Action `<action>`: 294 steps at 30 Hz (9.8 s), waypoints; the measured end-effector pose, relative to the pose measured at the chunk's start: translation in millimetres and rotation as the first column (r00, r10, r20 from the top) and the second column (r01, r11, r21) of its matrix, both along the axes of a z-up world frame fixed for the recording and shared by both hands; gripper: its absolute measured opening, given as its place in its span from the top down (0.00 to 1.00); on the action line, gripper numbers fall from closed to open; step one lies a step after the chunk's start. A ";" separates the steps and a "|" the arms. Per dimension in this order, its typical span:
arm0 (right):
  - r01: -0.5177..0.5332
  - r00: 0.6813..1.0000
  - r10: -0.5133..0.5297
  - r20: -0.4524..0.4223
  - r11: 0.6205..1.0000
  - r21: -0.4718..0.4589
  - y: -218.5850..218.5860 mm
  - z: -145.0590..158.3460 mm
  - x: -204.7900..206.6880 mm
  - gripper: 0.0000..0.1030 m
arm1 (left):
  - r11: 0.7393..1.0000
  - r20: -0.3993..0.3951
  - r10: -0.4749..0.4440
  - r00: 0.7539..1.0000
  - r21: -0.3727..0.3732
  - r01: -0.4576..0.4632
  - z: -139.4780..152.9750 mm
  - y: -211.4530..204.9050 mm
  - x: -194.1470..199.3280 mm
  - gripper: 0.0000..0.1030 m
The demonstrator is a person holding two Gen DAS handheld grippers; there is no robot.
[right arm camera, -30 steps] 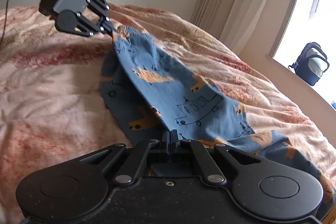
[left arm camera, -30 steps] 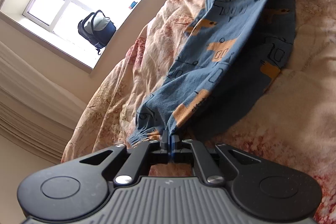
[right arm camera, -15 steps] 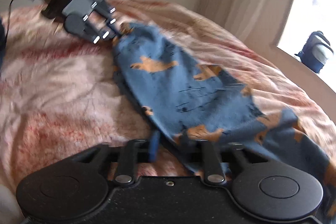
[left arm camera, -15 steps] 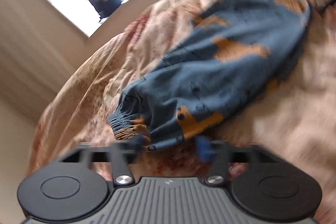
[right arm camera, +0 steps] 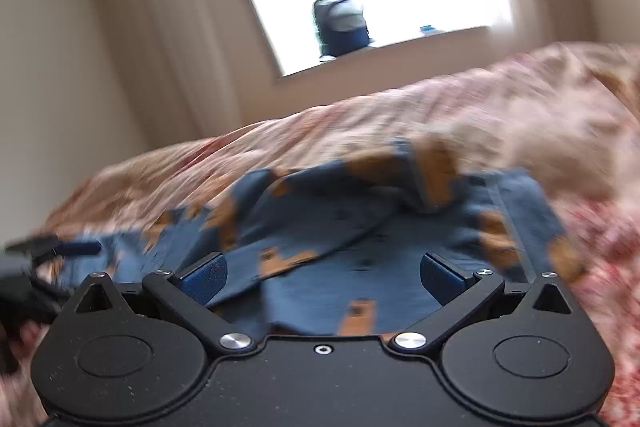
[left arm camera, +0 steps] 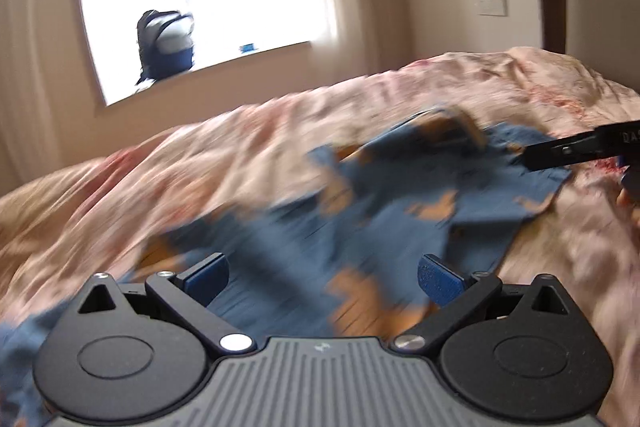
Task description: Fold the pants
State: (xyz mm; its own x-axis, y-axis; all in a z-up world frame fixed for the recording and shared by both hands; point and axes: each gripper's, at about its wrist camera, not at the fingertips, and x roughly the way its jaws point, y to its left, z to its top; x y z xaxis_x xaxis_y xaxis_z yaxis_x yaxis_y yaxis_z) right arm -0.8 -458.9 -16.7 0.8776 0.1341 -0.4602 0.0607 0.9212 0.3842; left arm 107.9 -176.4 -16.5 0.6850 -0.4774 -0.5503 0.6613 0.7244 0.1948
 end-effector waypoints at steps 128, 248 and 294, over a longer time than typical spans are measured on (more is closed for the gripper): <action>-0.042 0.969 -0.065 -0.238 0.907 -0.418 -82.0 8.5 93.5 0.61 | 0.960 -0.141 0.275 0.951 0.092 -0.264 -5.4 63.4 172.1 0.52; -0.858 0.501 0.742 -0.446 0.356 -0.371 397.4 -12.2 302.8 0.17 | 0.336 -0.456 0.735 0.502 -0.397 -0.854 -45.3 287.8 23.1 0.52; -0.543 0.818 0.465 -0.339 0.819 -0.188 212.3 9.5 315.8 0.83 | 0.666 -0.158 0.740 0.654 0.038 -0.745 -41.0 153.2 7.6 0.00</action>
